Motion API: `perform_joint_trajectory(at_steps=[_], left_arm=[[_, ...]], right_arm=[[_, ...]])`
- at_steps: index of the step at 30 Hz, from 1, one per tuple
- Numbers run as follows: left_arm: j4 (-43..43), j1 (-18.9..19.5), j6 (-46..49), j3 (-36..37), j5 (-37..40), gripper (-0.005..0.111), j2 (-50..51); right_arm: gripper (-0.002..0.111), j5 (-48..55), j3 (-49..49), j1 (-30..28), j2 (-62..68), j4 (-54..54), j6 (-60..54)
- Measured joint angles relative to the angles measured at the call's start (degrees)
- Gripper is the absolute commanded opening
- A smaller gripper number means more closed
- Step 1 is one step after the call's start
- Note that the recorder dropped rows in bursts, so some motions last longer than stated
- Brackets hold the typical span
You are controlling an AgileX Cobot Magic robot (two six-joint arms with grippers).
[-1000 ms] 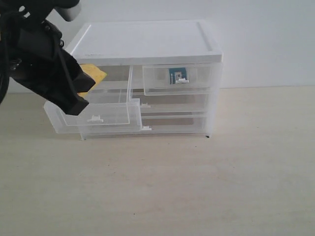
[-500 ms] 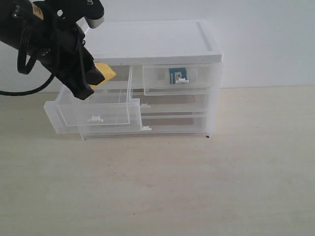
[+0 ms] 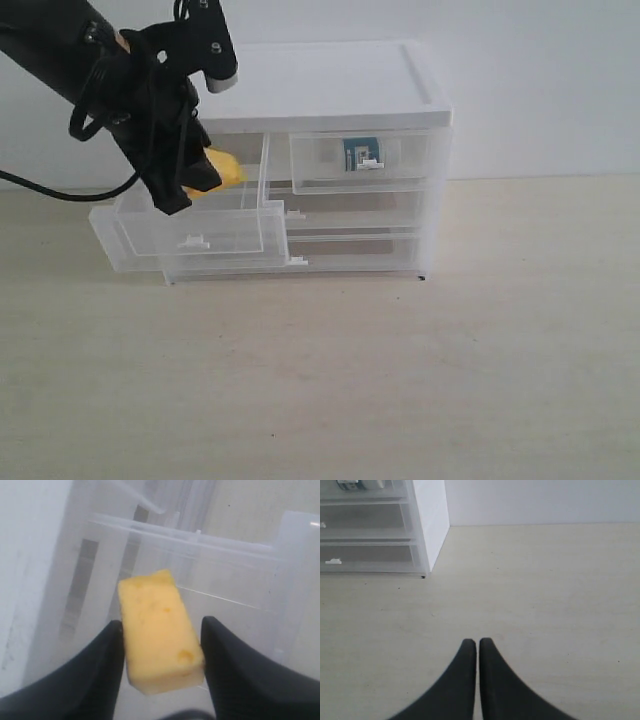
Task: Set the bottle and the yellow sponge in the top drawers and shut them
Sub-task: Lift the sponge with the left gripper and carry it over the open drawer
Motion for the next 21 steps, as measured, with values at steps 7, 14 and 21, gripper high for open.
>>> perform_joint_trajectory(at_steps=[7,14,21], left_arm=[[-1.2,0.0,1.7,0.0,0.2,0.004,2.1],[-3.8,0.0,1.8,0.0,-2.5,0.004,2.4],[-3.8,0.0,1.8,0.0,-2.7,0.004,2.5]], right_arm=[[0.000,0.0,0.0,0.0,0.0,0.0,0.0],[0.000,0.0,0.0,0.0,0.0,0.0,0.0],[0.000,0.0,0.0,0.0,0.0,0.0,0.0]])
